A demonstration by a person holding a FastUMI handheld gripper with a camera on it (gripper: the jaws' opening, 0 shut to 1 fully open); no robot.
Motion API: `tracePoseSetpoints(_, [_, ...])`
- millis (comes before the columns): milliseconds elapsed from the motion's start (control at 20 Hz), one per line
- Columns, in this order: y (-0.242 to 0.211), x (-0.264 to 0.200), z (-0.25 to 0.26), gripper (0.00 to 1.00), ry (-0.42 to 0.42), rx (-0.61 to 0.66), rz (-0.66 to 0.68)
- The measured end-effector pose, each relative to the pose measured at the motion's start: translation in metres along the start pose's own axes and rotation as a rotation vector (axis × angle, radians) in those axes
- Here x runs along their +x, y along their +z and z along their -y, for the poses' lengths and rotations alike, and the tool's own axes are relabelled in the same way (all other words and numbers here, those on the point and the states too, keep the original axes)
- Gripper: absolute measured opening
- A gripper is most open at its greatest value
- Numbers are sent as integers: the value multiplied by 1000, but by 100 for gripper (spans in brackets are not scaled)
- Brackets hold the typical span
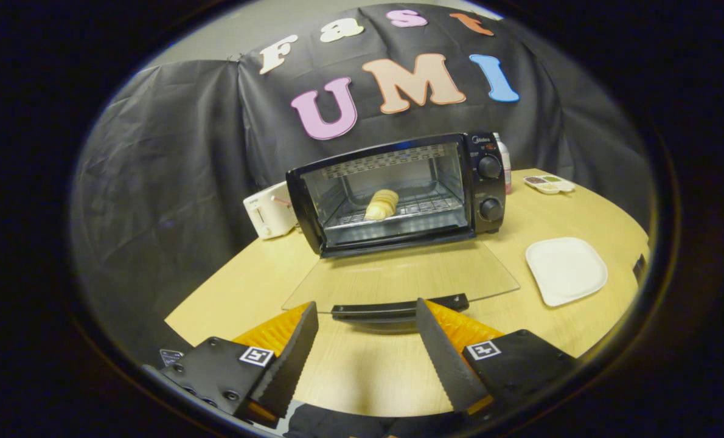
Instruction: Open the toaster oven, put the food inside, and close the toaster oven door.
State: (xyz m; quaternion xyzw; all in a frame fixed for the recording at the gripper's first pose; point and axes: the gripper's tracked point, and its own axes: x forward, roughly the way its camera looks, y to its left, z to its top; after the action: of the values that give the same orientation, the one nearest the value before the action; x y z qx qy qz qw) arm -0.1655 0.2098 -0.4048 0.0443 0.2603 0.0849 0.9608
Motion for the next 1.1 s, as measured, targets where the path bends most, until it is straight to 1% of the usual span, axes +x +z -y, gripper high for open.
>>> tracePoseSetpoints(200, [-10,6,8,99,-59,-50,-4])
tracePoseSetpoints(450, [-24,21,18,99,-100,-39,-32])
tracePoseSetpoints(650, [-23,25,25,99,-139,-51,-21])
tracePoseSetpoints(850, [-17,26,24,98,-153,-56,-8])
tracePoseSetpoints(1100, [0,21,21,98,-170,-91,38])
